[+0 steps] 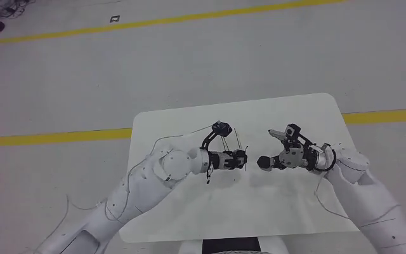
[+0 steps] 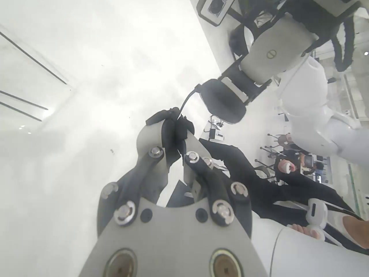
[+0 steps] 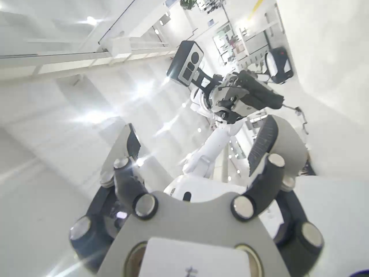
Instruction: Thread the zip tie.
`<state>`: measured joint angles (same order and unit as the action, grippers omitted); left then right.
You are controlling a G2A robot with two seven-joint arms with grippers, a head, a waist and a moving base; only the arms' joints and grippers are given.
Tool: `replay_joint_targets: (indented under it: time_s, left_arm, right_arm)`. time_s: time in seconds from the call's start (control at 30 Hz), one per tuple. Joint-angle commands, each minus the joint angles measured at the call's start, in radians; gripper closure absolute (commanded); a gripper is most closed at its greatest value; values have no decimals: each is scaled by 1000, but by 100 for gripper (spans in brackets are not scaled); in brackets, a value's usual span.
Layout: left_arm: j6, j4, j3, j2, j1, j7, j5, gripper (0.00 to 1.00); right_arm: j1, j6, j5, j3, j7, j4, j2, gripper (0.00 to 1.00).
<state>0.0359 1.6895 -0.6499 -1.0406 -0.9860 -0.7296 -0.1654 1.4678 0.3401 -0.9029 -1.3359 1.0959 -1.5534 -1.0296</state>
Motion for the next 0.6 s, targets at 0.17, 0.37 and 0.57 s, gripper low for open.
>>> replay_joint_targets:
  time_s: [0.17,0.37,0.57]
  left_arm:
    - [-8,9,2,2,-4,5,-37,100]
    - [1,12,3,1,-14,29,-55,100]
    - [-26,53,2,9,-26,37,-165,100]
  right_arm:
    - [0,0,3,-1,2,0,1,0]
    - [4,0,-11,28,-16,1,0,0]
    - [-43,0,-99,86,-6,73,15,0]
